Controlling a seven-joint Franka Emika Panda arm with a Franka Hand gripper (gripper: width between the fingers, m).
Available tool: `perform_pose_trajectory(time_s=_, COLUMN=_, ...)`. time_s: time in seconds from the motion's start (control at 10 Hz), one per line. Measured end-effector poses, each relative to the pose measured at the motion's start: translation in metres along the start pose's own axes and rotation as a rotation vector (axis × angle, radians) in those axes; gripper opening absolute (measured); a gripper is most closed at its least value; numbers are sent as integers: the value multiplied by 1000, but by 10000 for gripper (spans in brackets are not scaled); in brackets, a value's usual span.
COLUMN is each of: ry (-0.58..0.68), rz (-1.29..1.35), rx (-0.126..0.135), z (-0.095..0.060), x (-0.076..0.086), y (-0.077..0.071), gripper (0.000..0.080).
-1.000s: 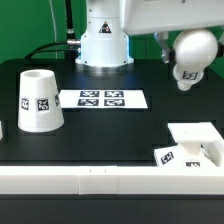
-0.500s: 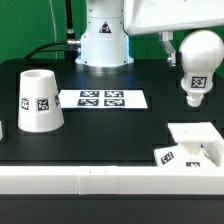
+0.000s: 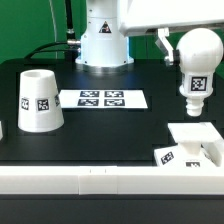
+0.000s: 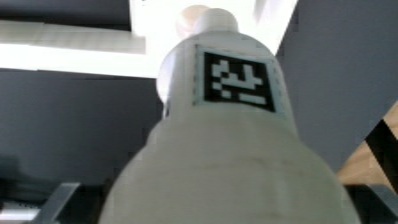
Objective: Assemble lamp
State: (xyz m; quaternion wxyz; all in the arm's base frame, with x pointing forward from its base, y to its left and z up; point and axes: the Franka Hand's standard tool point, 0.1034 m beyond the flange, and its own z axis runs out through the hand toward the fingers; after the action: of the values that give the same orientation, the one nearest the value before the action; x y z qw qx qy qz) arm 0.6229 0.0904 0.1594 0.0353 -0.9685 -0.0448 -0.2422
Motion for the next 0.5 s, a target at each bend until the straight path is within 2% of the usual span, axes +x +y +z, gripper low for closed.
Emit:
perform_pose_trajectory(time_s=0.2, ry=-2, rz=-1, rx=0, z=1, x=-1, y=0, gripper=577)
perform_pose_trajectory(time_s=0.3, ry=17, rz=-54, rx=-3, z=7, x=-2, y=-4, gripper=577)
perform_pose_trajectory(time_s=0.5, ry=11, rz=-117, rx=-10, z=16, x=-5, y=2, gripper=577)
